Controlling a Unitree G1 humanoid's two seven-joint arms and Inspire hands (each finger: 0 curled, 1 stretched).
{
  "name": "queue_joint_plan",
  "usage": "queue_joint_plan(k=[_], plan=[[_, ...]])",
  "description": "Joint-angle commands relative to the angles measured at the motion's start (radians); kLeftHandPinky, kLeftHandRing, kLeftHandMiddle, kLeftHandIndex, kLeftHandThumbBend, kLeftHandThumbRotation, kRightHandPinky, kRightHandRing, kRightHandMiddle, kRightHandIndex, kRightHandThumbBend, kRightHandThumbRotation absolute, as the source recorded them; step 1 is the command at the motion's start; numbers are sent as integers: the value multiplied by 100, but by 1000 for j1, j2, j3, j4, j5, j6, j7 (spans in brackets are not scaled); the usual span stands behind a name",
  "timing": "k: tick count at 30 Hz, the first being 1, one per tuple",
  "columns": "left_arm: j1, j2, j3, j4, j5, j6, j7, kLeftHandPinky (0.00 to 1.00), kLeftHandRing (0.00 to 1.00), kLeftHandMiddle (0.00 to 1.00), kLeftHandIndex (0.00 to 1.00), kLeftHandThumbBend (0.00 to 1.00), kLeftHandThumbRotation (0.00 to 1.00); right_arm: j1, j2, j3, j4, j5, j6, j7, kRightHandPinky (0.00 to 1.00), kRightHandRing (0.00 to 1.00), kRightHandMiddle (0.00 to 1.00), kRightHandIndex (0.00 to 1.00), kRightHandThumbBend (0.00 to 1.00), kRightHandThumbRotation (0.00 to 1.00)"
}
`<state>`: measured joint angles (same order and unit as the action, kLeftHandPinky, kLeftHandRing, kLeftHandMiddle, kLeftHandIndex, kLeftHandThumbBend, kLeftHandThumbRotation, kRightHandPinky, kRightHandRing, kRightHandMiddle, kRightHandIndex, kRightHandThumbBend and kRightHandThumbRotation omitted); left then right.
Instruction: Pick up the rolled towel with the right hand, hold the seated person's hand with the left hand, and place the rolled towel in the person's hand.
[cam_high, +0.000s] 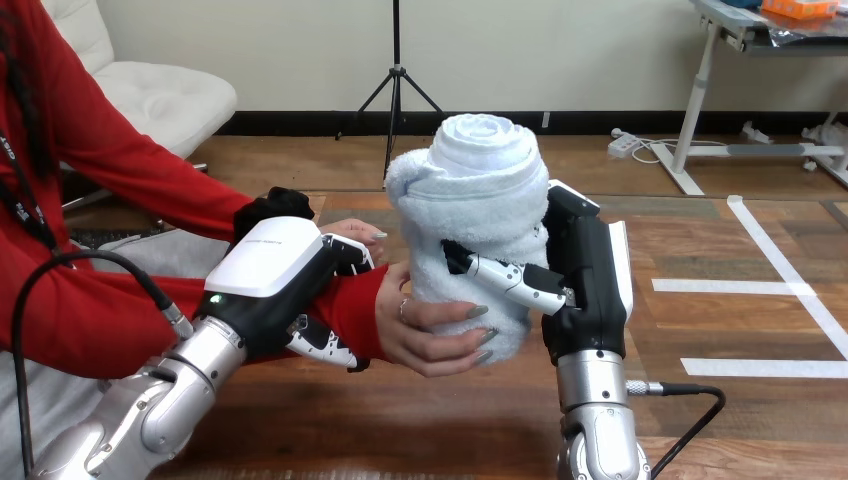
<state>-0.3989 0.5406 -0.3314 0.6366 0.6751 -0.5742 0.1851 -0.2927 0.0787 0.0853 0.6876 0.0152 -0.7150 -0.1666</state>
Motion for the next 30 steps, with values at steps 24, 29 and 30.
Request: queue_joint_plan(k=[24,29,30], plan=[[-96,-15,34,-11,-23,-9,32,41,44,49,49,85,5,-61,87,-12,61,33,-16,16,28,32,42,42,83,0],[-95,-14,34,-13,-22,-7,31,41,44,49,49,85,6,-67,81,-13,73,23,-17,9,29,33,43,43,84,0],[-94,-13,34,-15,-22,-7,31,41,44,49,49,85,6,-68,80,-14,76,20,-15,5,29,34,44,44,85,0]])
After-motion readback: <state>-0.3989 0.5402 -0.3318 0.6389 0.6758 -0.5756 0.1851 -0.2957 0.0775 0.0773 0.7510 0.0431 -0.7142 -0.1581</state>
